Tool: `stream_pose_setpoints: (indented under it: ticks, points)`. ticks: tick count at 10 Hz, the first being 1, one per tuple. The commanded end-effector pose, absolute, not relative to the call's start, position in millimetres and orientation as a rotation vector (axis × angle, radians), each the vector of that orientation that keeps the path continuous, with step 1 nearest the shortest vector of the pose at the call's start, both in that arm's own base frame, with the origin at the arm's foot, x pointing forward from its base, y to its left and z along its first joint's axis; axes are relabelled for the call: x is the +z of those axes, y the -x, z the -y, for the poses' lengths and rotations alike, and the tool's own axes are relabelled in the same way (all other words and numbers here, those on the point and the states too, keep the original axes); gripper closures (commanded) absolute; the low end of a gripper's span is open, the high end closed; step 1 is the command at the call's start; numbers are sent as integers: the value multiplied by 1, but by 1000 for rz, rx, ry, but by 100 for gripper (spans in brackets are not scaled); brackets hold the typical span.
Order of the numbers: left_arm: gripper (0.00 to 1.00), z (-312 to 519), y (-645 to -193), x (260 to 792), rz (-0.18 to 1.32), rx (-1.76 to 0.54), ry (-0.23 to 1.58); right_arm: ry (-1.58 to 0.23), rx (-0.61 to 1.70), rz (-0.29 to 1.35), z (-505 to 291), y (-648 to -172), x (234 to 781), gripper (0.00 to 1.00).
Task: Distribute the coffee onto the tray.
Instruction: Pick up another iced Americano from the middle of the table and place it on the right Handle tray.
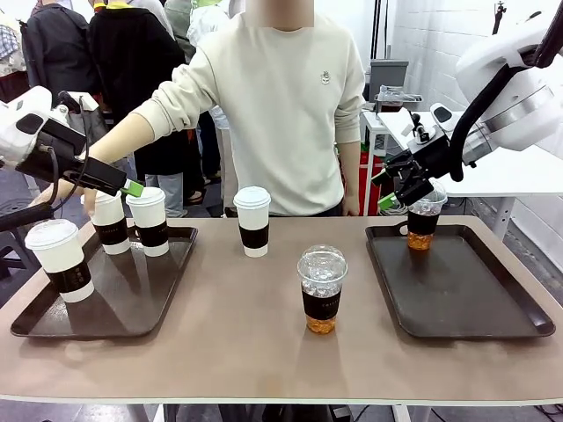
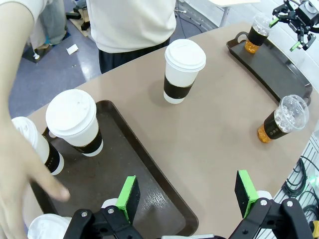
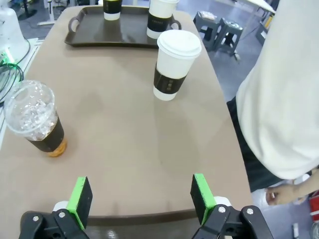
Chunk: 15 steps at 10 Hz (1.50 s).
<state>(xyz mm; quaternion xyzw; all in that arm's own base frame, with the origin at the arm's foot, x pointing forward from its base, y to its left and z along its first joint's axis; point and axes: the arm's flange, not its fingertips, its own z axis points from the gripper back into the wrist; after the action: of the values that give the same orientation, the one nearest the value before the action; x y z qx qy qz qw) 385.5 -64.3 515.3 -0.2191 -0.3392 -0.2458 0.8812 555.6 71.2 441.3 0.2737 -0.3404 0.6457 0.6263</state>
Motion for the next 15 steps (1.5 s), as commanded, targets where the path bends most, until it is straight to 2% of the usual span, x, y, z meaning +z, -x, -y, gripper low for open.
stream_pose_setpoints:
  ticks: [1, 4, 12, 15]
  points:
    - [0, 63, -386, 514, 706, -511, 473, -629, 1479, 782, -71, -556, 441, 0]
    - [0, 63, -386, 514, 706, -511, 473, -754, 1423, 872, -69, -536, 409, 0]
    - [0, 63, -386, 514, 706, -511, 473, -1064, 1389, 944, -78, -516, 306, 0]
    - [0, 63, -386, 514, 706, -511, 473, -1105, 1382, 951, -80, -510, 287, 0]
